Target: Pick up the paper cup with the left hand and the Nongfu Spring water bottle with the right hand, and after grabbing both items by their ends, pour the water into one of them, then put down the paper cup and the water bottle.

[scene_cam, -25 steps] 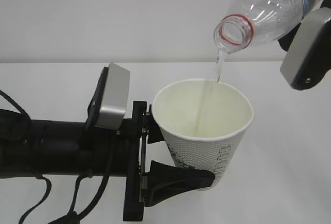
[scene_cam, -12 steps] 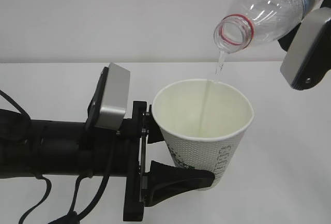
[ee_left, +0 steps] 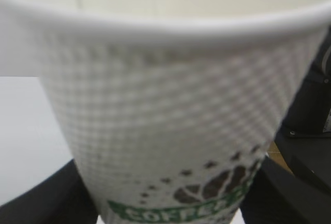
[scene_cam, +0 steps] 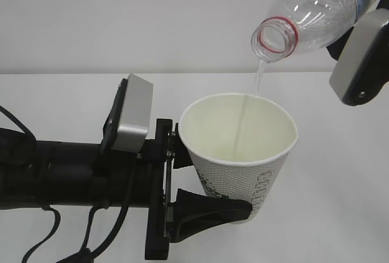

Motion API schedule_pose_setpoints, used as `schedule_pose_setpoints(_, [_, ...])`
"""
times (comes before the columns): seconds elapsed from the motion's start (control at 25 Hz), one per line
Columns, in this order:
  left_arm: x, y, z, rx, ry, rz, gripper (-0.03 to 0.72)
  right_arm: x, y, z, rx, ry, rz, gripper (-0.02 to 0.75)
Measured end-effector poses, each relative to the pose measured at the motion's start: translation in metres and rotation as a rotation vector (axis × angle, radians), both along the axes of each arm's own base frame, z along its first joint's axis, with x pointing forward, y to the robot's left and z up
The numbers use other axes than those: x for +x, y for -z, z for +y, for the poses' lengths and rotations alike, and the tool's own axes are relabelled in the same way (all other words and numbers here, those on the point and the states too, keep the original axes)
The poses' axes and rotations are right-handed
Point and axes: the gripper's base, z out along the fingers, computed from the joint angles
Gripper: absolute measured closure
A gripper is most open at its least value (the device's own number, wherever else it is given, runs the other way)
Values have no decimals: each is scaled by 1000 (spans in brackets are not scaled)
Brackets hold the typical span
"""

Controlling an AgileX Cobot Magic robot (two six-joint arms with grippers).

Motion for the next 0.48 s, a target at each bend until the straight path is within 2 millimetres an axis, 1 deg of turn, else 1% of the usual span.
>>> schedule_pose_setpoints(0.48, [0,0,0,3,-1,0,157,0,0,0,1,-1,-2,253])
